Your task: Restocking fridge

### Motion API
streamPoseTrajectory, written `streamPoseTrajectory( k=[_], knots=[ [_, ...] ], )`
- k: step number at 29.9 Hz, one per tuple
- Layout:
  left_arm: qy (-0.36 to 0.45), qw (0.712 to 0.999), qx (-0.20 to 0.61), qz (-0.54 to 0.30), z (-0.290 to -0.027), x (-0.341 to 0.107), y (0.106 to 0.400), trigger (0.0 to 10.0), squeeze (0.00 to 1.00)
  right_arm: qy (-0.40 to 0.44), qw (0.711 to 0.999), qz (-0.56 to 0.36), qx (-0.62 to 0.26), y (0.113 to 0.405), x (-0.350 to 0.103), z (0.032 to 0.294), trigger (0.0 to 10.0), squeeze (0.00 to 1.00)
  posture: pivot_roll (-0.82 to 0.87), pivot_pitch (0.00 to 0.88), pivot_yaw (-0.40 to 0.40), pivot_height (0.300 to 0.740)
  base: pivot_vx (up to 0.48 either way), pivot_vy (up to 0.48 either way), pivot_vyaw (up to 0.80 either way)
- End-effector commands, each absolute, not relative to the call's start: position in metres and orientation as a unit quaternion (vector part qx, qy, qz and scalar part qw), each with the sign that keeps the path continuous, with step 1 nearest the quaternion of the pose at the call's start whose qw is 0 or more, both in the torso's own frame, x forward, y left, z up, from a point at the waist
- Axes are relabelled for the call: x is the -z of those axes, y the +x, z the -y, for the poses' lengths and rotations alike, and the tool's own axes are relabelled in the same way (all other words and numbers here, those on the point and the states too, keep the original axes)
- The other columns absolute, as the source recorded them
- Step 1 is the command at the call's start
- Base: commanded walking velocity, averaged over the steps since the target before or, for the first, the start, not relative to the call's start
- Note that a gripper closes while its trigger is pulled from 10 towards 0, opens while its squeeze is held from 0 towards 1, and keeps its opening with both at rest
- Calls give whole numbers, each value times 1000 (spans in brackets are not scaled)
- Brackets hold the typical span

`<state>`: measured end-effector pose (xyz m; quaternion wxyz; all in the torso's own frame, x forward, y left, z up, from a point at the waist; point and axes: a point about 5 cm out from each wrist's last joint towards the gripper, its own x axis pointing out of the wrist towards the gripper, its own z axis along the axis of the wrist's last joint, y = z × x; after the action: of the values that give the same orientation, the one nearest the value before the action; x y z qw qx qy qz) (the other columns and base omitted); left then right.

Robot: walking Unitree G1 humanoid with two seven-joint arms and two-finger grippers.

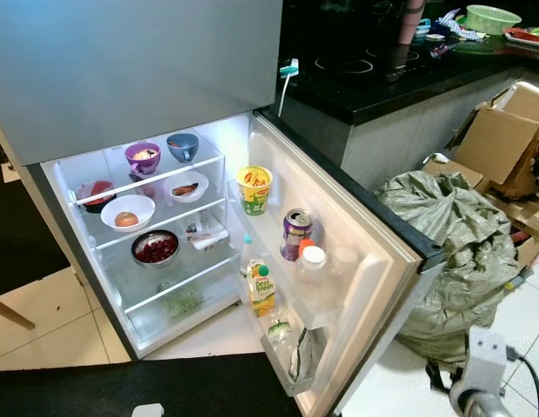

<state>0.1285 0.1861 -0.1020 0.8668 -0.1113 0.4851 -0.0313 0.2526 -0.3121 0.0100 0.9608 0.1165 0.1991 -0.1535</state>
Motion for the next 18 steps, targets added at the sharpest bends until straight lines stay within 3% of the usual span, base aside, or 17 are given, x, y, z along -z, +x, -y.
streamPoseTrajectory(
  k=[1,3,8,12,15,16,18],
  knots=[
    [-107,863,28,-493,-190,104,123,10000,0,143,969,-161,124,261,-21,312,10000,0,-58,19,-18,740,0,0,0],
    [-106,863,28,-493,-190,104,123,10000,0,154,971,-148,104,266,-24,309,10000,0,-58,19,-18,740,0,0,0],
    [-102,863,29,-494,-192,103,122,10000,0,189,969,-134,-84,276,-28,274,10000,0,-56,19,-16,740,0,0,0],
    [-101,863,28,-494,-193,103,122,10000,0,195,958,-146,-150,275,-25,261,10000,0,-56,19,-16,740,0,0,0],
    [-100,863,28,-494,-194,103,122,10000,0,215,927,-161,-262,270,-21,237,10000,0,-56,18,-16,740,0,0,0],
    [-100,863,28,-494,-194,103,122,10000,0,215,927,-161,-262,270,-21,237,10000,0,-56,18,-16,740,0,0,0],
    [-100,863,29,-494,-194,103,122,10000,0,228,879,-163,-386,266,-24,209,10000,0,-55,16,-16,740,0,0,0]
  ],
)
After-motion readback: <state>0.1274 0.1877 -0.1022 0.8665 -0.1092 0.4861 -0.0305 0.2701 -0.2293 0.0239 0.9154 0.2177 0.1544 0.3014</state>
